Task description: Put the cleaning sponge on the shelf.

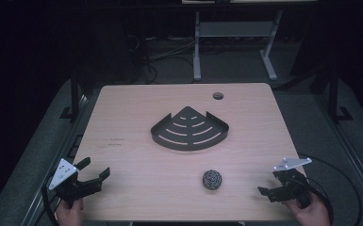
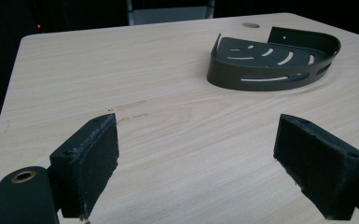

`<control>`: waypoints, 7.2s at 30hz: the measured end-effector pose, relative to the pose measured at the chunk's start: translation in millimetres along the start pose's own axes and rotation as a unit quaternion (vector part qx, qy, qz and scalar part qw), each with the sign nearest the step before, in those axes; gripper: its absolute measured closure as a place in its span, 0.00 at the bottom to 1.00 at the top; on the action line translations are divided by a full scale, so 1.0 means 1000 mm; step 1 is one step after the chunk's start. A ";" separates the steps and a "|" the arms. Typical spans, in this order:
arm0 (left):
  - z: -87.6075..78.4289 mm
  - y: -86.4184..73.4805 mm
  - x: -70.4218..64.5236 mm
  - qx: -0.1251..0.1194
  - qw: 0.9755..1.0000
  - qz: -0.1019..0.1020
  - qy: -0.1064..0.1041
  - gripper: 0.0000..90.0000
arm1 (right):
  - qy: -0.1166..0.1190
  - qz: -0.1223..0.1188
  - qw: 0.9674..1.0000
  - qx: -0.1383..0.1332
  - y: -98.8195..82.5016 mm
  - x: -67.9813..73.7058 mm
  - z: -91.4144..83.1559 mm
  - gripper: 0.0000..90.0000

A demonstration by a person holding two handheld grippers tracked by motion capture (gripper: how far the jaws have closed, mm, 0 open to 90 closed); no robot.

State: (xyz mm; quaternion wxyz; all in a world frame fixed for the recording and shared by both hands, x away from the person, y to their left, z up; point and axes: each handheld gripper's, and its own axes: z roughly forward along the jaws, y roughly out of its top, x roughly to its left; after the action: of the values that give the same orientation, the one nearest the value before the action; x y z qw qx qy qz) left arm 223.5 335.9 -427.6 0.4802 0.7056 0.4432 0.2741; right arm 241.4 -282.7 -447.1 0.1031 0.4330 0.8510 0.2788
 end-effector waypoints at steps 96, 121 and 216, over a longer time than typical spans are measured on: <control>-0.004 0.001 -0.001 -0.014 1.000 -0.004 -0.008 0.15 | 0.080 -0.196 0.973 0.089 0.114 0.112 0.068 0.16; -0.005 0.002 0.000 -0.016 1.000 -0.009 -0.008 0.15 | 0.065 -0.211 0.967 0.126 0.123 0.115 0.081 0.29; 0.000 0.003 -0.004 -0.006 1.000 0.000 -0.012 0.15 | 0.128 -0.228 0.957 0.126 0.218 0.100 0.058 0.37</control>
State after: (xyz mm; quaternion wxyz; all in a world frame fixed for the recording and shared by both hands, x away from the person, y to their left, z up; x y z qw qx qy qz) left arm 223.2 331.4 -424.5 0.4899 0.7058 0.4357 0.2683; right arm 353.2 -78.9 -365.2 -0.0014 0.1976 0.9613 0.1920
